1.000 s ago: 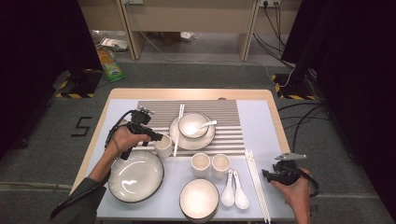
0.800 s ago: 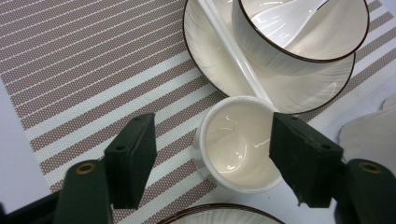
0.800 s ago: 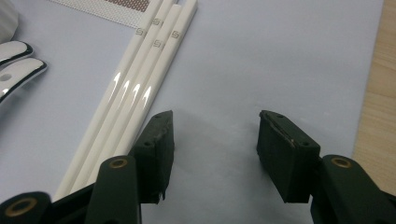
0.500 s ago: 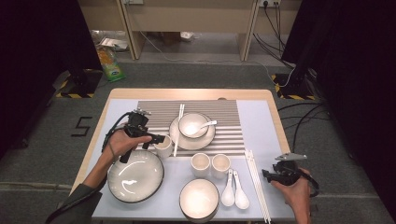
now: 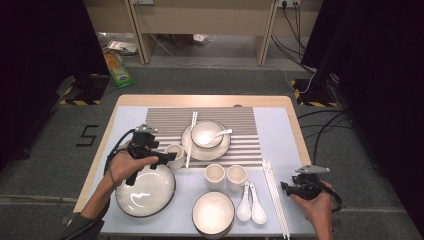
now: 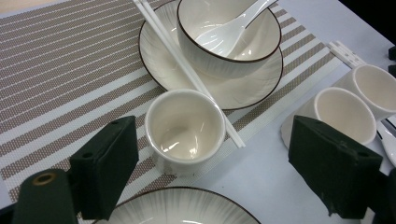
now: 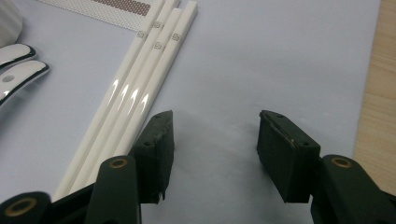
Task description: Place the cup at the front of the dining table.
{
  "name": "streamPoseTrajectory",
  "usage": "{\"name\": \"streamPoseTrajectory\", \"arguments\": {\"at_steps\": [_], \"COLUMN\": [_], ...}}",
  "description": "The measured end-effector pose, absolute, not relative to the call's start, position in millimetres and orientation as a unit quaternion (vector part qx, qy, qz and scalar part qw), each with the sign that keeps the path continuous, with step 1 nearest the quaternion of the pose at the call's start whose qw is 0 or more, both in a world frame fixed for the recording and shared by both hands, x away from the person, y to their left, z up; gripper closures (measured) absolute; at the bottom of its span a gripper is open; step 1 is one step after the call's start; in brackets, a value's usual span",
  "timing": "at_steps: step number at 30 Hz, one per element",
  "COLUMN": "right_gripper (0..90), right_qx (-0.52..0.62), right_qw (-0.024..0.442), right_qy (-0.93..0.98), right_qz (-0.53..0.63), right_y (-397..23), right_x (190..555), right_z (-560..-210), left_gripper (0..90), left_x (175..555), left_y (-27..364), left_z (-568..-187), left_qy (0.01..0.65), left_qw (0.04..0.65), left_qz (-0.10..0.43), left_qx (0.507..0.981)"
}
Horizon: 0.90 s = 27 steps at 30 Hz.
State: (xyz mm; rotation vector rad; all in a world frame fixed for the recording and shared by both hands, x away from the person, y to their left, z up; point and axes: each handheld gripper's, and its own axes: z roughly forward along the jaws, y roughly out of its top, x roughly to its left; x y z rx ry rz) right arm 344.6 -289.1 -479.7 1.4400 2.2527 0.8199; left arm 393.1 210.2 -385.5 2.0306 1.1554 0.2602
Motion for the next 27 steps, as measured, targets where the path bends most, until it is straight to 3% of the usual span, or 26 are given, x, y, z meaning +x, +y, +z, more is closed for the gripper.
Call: {"name": "streamPoseTrajectory", "arguments": {"at_steps": [27], "right_gripper": [46.0], "right_qx": [0.506], "right_qw": [0.178], "right_qy": [0.79], "right_qz": [0.298], "right_y": [-289.9], "right_x": [342.1], "right_z": [-481.7], "left_gripper": [15.0], "left_x": [343.4], "left_y": [229.6], "left_z": [-426.5], "left_qy": [0.449], "left_qw": [0.408], "left_qz": [0.108], "left_qx": [0.788]}}
